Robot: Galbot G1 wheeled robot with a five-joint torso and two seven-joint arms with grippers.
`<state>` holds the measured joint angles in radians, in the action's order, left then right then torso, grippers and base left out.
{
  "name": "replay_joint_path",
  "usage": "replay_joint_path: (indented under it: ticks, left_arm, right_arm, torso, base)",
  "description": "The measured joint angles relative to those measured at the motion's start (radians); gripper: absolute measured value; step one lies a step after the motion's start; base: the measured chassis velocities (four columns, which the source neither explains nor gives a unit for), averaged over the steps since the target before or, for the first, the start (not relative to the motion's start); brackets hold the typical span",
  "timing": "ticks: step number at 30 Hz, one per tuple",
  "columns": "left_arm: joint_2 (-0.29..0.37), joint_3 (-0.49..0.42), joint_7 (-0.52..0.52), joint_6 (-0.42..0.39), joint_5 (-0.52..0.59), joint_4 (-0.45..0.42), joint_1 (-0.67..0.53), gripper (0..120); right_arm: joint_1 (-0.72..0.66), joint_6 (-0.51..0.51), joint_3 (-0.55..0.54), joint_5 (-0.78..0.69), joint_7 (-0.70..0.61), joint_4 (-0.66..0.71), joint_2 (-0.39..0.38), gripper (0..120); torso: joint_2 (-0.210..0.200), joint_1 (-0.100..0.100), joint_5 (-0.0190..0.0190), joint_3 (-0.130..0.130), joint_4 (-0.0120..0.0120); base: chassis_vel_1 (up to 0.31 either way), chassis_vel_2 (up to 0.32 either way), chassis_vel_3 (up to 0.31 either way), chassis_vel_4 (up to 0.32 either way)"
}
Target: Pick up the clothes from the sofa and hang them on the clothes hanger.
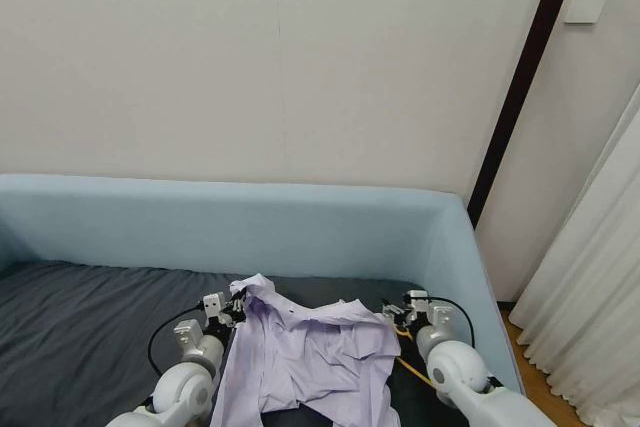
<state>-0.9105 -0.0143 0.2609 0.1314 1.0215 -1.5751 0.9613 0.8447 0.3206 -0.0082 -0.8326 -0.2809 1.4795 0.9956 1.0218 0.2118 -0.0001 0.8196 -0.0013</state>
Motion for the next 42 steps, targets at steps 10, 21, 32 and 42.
replay_joint_path:
  ticks: [10,21,32,42]
  left_arm:
    - [0.02,0.005,-0.015,0.009,-0.005,-0.004,0.016,0]
    - [0.024,0.004,-0.028,0.015,-0.003,-0.007,0.021,0]
    - [0.032,0.006,-0.037,0.019,-0.009,-0.019,0.04,0]
    - [0.032,0.007,-0.041,0.022,-0.019,-0.031,0.058,0]
  right_arm:
    - [-0.054,-0.008,-0.011,0.143,0.286,-0.241,-0.015,100]
    - [-0.135,-0.044,-0.069,0.261,0.508,-0.438,0.011,100]
    - [-0.23,0.023,-0.095,0.334,0.591,-0.615,0.056,98]
    - [-0.265,0.039,-0.078,0.327,0.614,-0.698,0.088,61]
  torso:
    - [0.0,0.0,-0.0003,0.0,0.0003]
    - [0.0,0.0,-0.0004,0.0,0.0001]
    - [0.0,0.0,-0.0005,0.0,0.0001]
    - [0.0,0.0,-0.0006,0.0,0.0002]
  base:
    - [0.0,0.0,0.0,0.0]
    - [0.0,0.0,0.0,0.0]
    - [0.0,0.0,0.0,0.0]
    - [0.0,0.0,0.0,0.0]
